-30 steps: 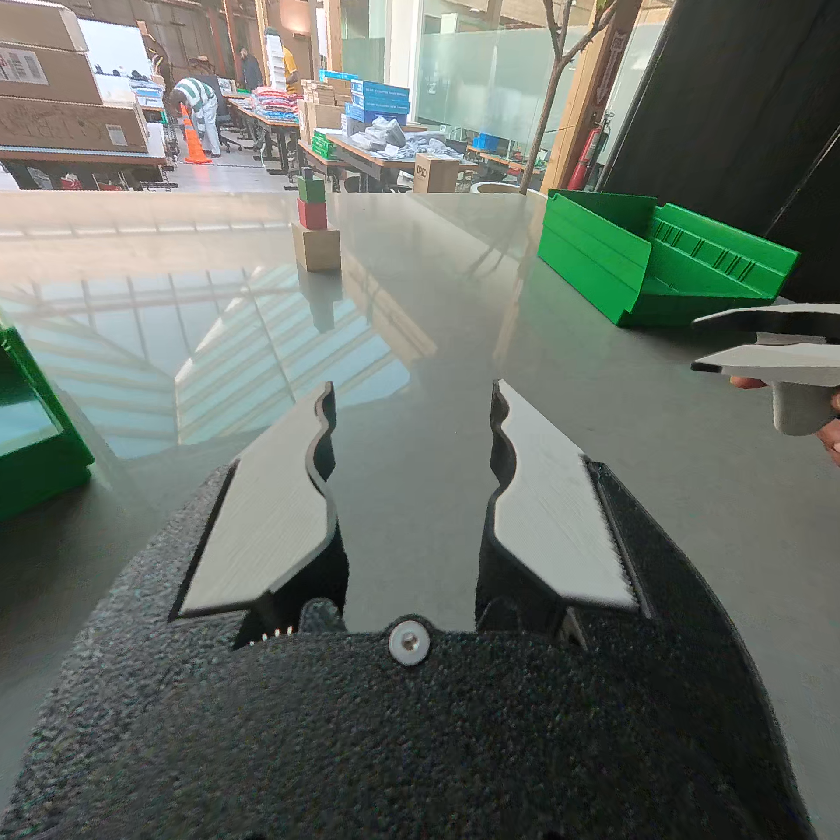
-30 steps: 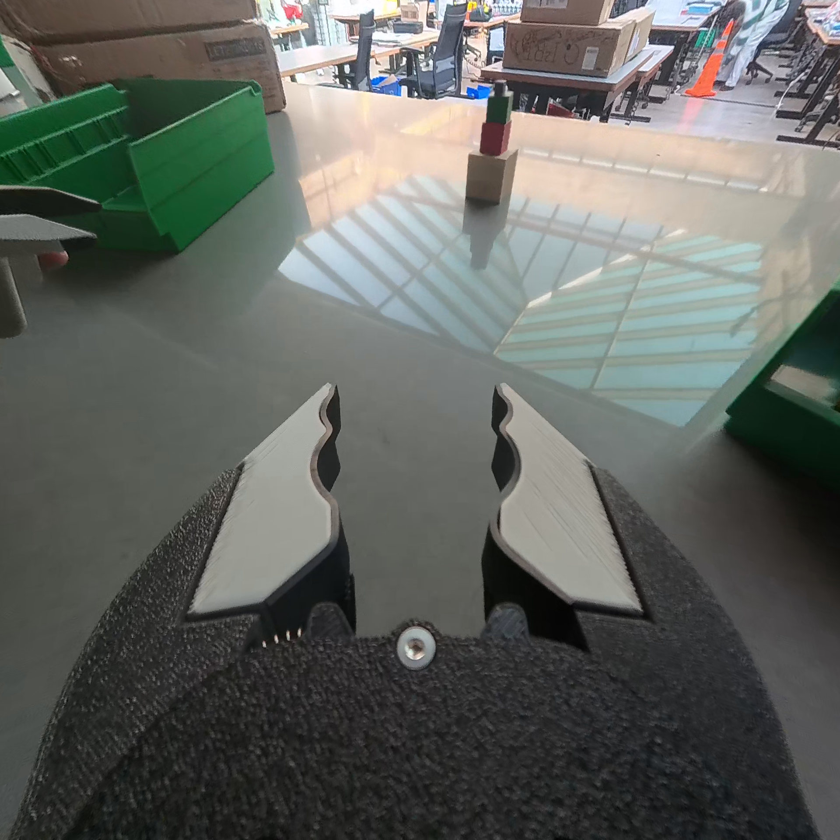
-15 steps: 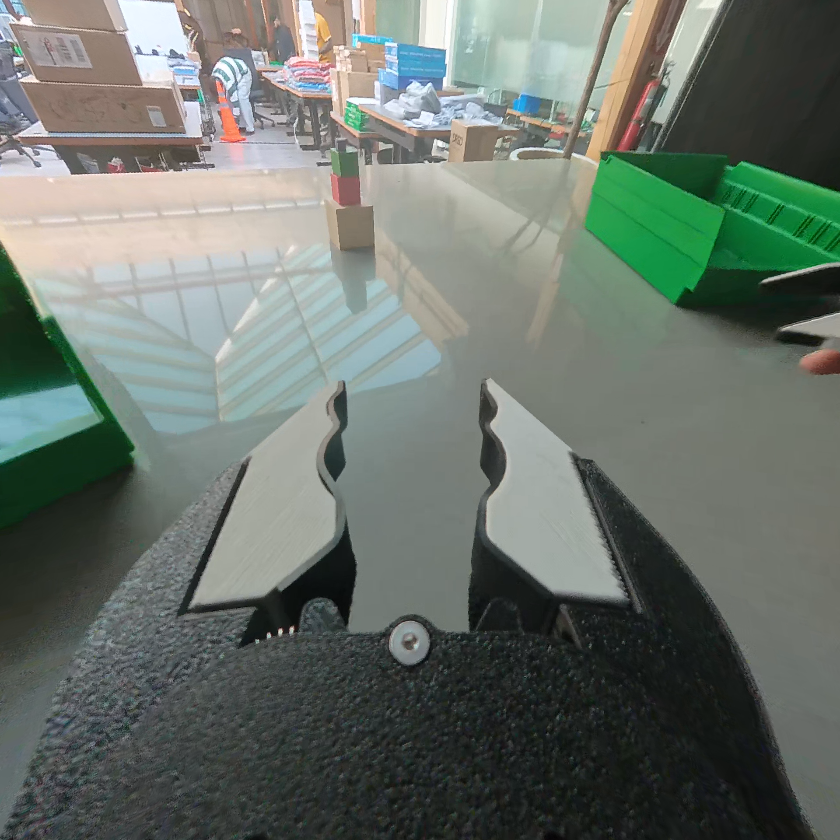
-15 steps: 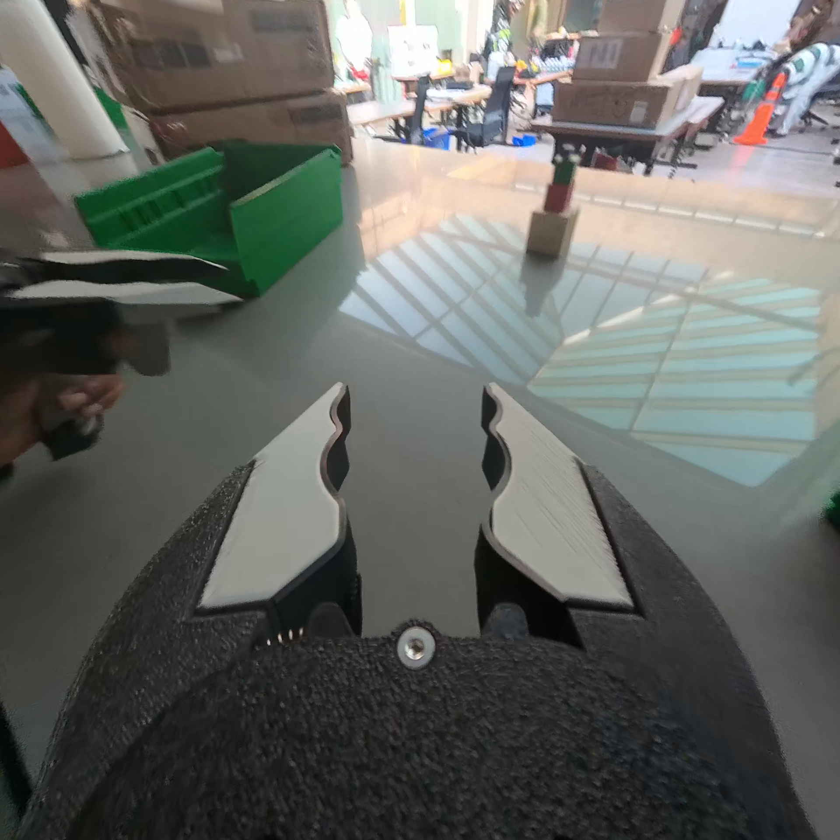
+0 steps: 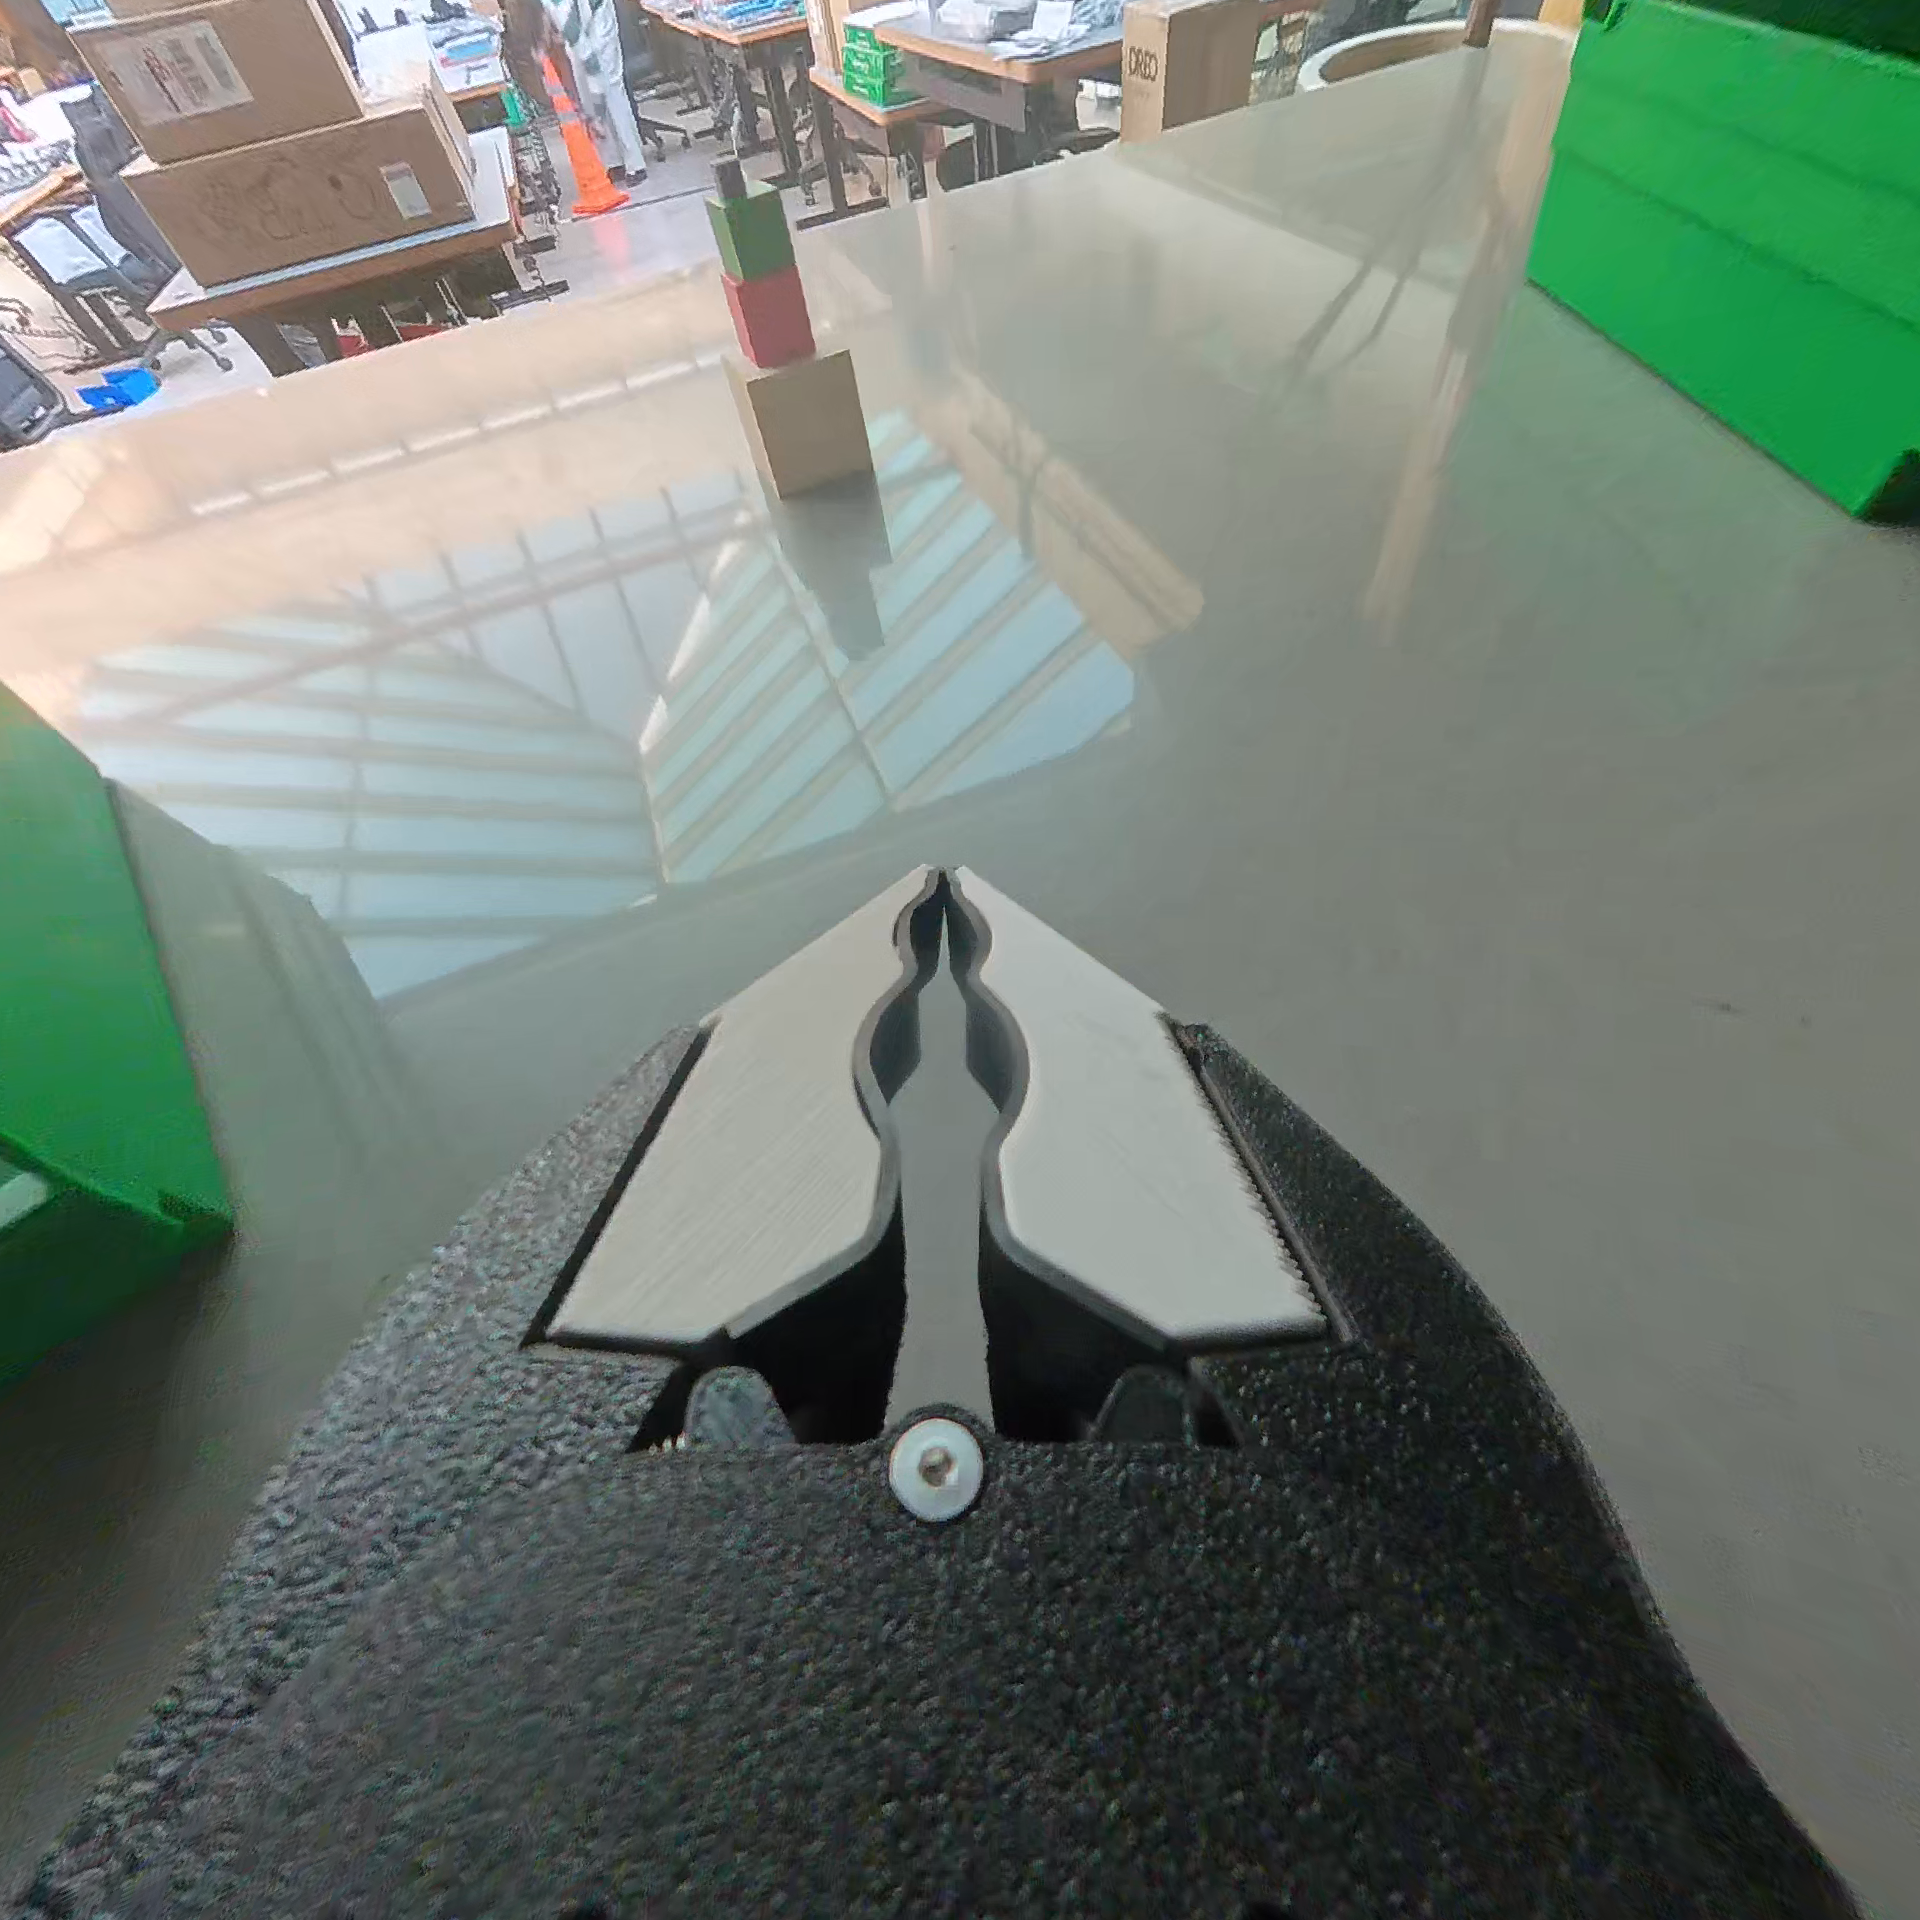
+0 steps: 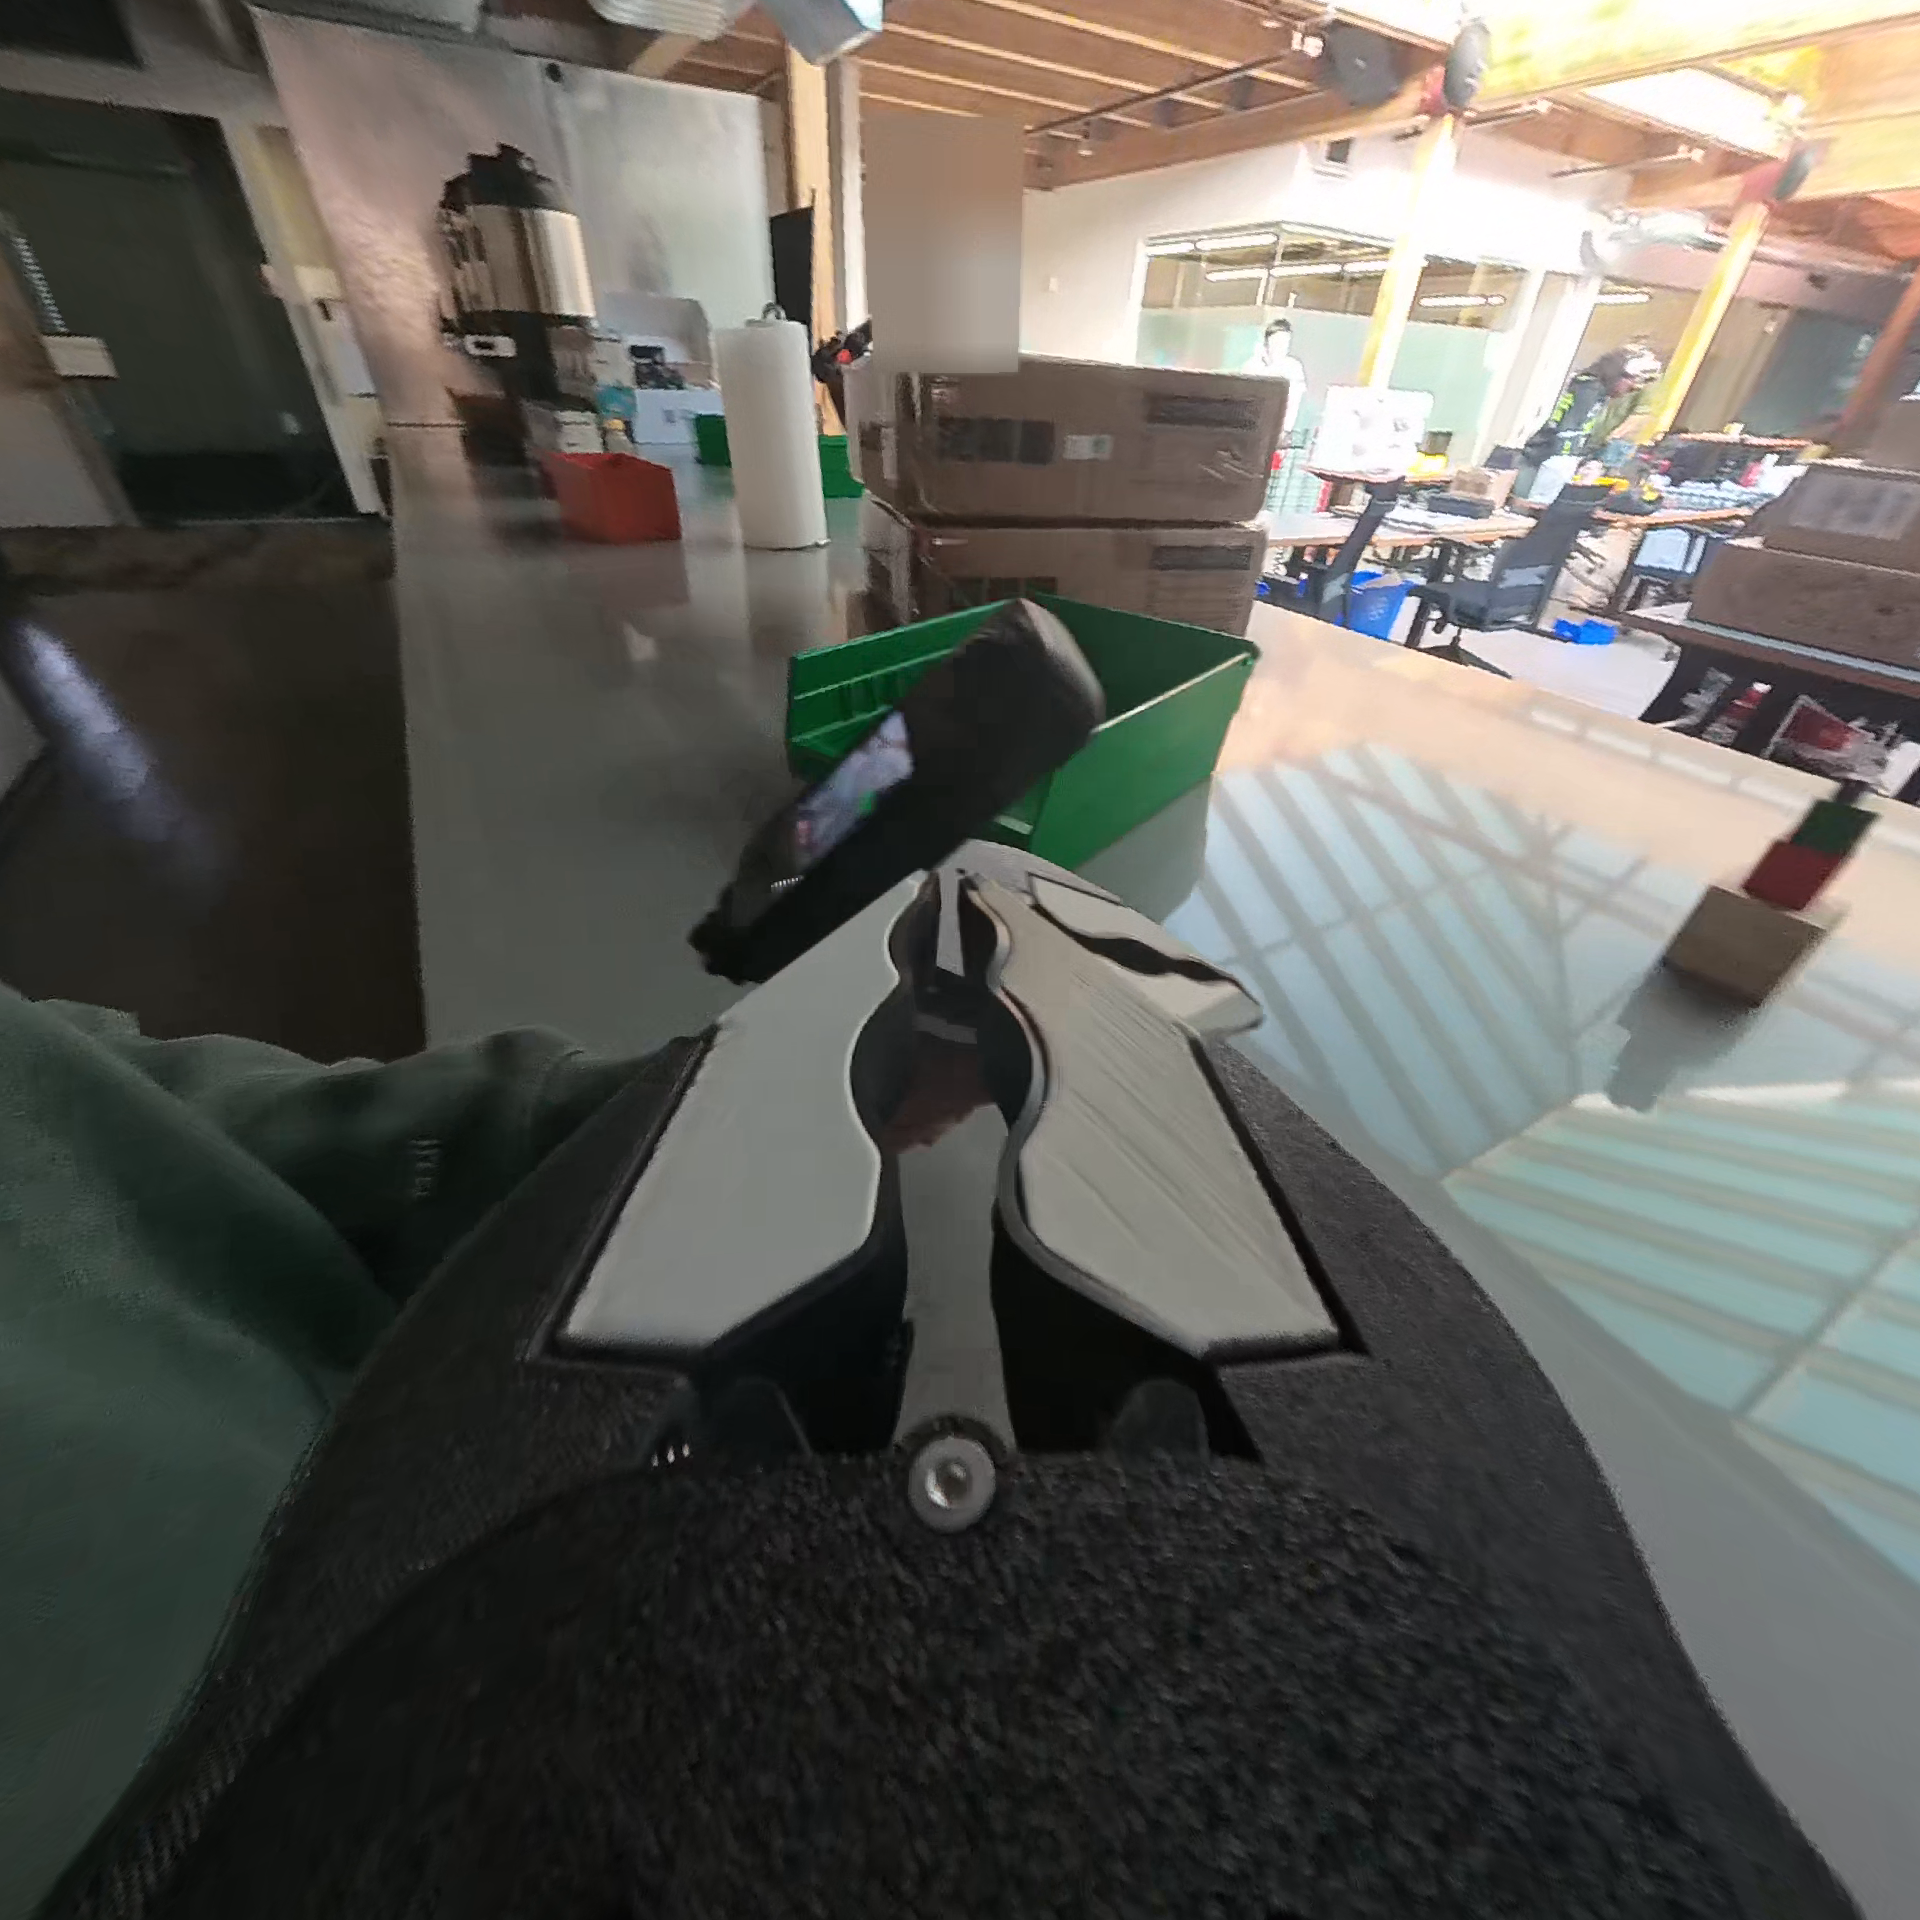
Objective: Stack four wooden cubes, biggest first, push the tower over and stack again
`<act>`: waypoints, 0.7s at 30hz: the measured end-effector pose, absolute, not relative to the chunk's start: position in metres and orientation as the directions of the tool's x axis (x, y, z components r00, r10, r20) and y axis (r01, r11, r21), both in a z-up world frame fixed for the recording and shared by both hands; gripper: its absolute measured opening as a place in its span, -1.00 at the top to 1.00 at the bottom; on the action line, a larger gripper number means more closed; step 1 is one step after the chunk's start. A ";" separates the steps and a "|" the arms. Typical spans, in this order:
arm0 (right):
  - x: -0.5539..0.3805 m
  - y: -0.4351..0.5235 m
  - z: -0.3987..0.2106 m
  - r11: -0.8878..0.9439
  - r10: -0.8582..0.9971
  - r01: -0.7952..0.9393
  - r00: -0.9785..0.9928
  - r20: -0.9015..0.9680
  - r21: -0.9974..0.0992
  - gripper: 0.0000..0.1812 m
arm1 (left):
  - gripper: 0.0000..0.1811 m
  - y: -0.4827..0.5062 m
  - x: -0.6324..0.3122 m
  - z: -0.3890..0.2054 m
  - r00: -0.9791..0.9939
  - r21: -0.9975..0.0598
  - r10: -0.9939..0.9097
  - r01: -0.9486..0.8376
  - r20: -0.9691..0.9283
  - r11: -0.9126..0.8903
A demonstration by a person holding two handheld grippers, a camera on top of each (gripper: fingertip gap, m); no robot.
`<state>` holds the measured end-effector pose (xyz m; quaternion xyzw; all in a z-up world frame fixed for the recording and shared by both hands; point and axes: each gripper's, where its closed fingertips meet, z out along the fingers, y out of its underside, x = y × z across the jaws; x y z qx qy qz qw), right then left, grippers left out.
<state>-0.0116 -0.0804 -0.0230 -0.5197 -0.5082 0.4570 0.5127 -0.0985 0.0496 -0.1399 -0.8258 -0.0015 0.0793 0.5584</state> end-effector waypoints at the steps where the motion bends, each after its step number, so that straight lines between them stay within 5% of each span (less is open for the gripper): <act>1: -0.015 -0.084 -0.024 0.047 0.997 0.066 0.055 0.050 -0.997 1.00 | 1.00 0.052 -0.098 -0.142 0.986 -0.918 0.091 -0.092 -0.137 -0.385; 21: -0.034 -0.109 -0.059 -0.025 0.999 0.154 -0.029 -0.029 -0.988 1.00 | 1.00 0.069 -0.077 -0.151 0.927 -0.848 0.065 -0.307 -0.369 -0.432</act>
